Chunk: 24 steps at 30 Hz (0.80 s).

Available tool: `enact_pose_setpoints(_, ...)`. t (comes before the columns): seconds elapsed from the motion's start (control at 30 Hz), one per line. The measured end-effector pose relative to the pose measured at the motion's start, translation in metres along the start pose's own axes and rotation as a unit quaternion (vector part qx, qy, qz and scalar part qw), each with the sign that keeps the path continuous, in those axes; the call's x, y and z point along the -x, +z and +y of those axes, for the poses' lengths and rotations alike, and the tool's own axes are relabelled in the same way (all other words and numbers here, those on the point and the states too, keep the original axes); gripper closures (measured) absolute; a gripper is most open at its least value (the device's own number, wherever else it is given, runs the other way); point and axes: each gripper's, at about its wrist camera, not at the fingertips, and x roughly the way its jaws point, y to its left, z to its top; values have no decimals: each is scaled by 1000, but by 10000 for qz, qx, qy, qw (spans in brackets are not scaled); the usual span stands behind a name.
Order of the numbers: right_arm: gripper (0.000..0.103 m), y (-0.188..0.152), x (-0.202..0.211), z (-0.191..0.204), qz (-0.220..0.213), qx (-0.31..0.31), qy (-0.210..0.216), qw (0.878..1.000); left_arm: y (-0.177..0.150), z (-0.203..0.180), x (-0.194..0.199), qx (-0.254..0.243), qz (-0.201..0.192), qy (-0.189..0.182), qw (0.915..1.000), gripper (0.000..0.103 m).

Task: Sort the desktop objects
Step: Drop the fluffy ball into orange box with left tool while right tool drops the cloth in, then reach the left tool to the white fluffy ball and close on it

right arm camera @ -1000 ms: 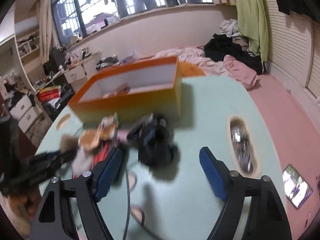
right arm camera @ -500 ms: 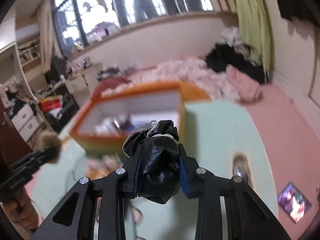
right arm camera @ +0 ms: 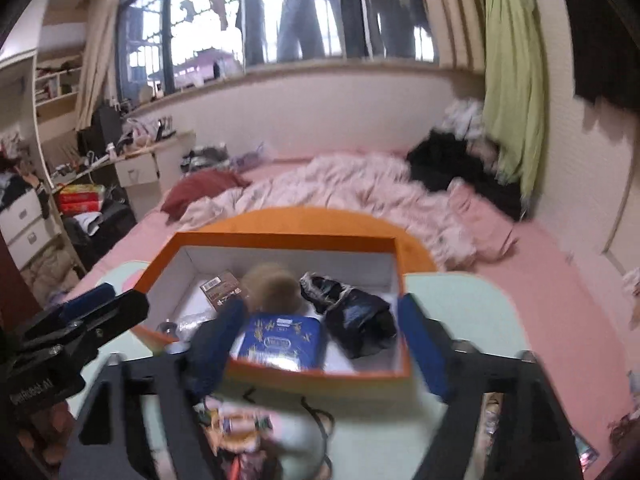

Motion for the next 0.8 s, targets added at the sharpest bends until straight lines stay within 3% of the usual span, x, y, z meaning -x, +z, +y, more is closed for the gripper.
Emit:
enact_pose_setpoints(0.07,14,-11,12,-4,124,-50,231,9996,-14,-3,12,-155,224,-105,9996,24)
enact_pose_setpoints(0.17,13,-45,23,-11,636,-182,667,9956,-52,-7,23,-413,745,-152,9963,23)
enact_pose_setpoints(0.3,13,-85,18,-16,1488,-231,684,9862,-95,-10,24,-543,1290,-60,9901,23)
enact_pose_setpoints(0.37,13,-102,18,-14,1796,-183,640,9815,-107,-13,25,-644,1288,-19,9896,21)
enact_pose_setpoints(0.47,0,-120,22,3,1757,430,62,9835,-116,-27,21,-1009,1162,481,9869,15)
enact_pose_setpoints(0.5,0,-124,23,6,1635,503,58,9852,-118,-32,17,-1173,1144,683,9841,2)
enact_pose_setpoints(0.8,0,-124,25,-5,1301,341,-63,9909,-118,-27,15,-1143,1044,580,9862,0)
